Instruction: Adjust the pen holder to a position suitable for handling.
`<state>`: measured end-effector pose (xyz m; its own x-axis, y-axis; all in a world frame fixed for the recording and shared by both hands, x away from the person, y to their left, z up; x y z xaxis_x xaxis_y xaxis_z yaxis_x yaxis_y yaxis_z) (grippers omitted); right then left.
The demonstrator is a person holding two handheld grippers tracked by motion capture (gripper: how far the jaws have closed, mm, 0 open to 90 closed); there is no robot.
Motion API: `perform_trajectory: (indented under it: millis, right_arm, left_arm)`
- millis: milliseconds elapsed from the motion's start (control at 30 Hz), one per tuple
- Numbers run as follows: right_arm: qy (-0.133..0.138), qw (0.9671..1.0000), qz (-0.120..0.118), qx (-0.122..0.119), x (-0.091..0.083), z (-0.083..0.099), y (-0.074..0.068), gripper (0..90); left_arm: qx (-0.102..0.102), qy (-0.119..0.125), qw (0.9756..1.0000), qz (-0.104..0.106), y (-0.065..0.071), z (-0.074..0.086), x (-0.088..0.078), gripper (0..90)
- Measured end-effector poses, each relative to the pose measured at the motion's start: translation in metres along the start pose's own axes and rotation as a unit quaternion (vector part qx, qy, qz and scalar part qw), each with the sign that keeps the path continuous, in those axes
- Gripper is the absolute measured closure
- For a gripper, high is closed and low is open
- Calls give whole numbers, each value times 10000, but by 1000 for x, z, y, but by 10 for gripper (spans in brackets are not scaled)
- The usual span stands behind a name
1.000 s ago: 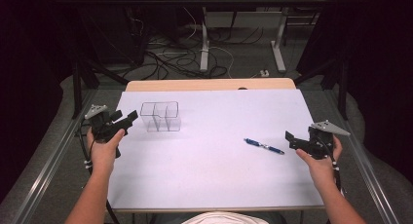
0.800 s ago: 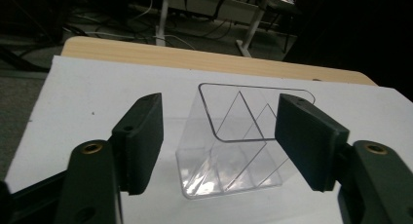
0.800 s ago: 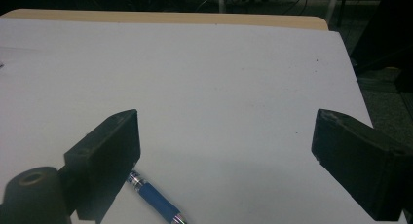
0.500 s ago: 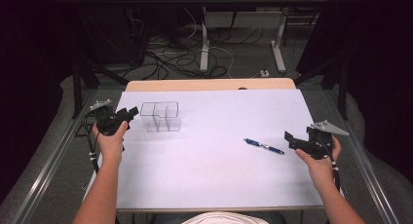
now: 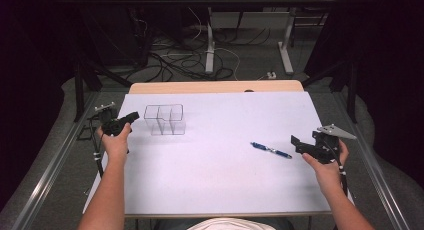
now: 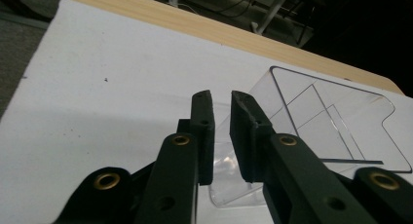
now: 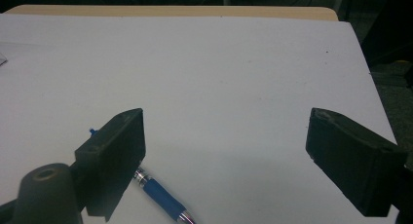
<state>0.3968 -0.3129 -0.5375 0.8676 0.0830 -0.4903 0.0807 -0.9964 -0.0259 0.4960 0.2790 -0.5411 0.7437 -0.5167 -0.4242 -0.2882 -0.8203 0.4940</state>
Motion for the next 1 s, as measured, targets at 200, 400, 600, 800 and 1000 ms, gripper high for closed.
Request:
perform_trajectory:
  millis: [200,400,600,800,1000]
  right_arm:
    - [-1,10000,-44,35,1,1,-1,142]
    - [3,10000,-56,10,3,2,-1,142]
    - [-15,10000,-76,18,3,2,-1,143]
    - [-15,10000,-87,12,3,2,-2,144]
    - [-34,9999,-93,65,3,2,-3,145]
  left_arm:
    - [-28,-292,9993,212,-4,6,15,896]
    - [-88,-387,9989,258,-6,11,25,897]
    - [30,-532,9983,246,-2,15,32,897]
    - [-36,-516,9984,238,-2,15,33,897]
    - [43,-493,9982,333,2,16,38,897]
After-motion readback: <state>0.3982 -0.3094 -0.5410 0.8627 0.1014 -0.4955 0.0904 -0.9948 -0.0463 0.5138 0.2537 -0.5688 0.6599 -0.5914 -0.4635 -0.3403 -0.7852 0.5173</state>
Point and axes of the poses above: each handheld gripper's, and its own axes: x roughly forward along the jaws, z roughly out of its underside, y roughly to its right, the point moved 6 cm from there along x, roughly forward along the jaws, and after that the axes turned 10 degrees about z, right-handed, at the moved point
